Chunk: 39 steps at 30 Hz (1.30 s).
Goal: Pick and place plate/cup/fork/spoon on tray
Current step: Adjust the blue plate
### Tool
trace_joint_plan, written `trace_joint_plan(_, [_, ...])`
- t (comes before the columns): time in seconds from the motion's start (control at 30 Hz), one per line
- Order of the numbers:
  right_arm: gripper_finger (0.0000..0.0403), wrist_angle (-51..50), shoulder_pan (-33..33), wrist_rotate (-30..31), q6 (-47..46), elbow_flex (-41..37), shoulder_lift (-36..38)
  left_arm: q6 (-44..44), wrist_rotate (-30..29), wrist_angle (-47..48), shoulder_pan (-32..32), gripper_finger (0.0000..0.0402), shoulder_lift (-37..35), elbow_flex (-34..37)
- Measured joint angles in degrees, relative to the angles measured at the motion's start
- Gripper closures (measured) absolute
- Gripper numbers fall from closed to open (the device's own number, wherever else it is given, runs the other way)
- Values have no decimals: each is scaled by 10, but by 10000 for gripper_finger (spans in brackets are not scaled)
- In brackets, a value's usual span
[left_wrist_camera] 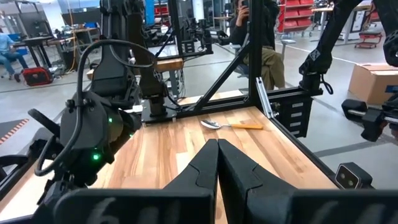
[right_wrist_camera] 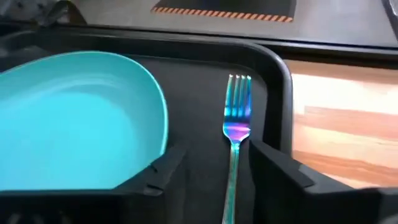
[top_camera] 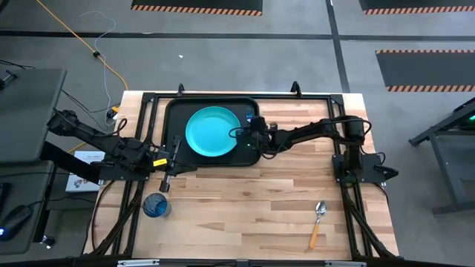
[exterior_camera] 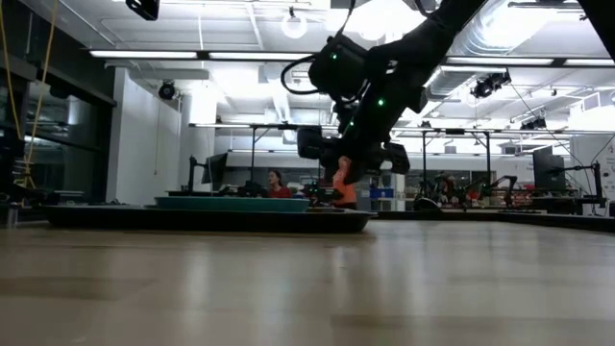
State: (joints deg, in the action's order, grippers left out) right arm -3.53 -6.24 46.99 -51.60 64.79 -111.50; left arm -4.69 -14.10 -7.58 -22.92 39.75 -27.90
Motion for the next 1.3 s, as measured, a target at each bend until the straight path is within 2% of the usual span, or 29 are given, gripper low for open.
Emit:
trace_joint_plan(0.17, [369,-15,-1,-42,7,0,-6,0,0,0,0,401,0,0])
trace_joint_plan(0.23, [392,-23,-1,-44,11,-1,-10,0,0,-1,0,402,0,0])
trace_joint_plan(0.33, [385,-8,-1,-55,-4,0,-11,0,0,-2,0,402,0,0])
trace_joint_plan(0.43, [399,14,0,-67,6,0,-16,0,0,-11,0,401,0,0])
trace_joint_plan(0.77, [402,81,-1,-97,-8,0,-47,-10,0,-17,0,401,0,0])
trace_joint_plan(1.3, [403,140,1,-115,-4,0,-59,-10,0,-17,0,402,0,0])
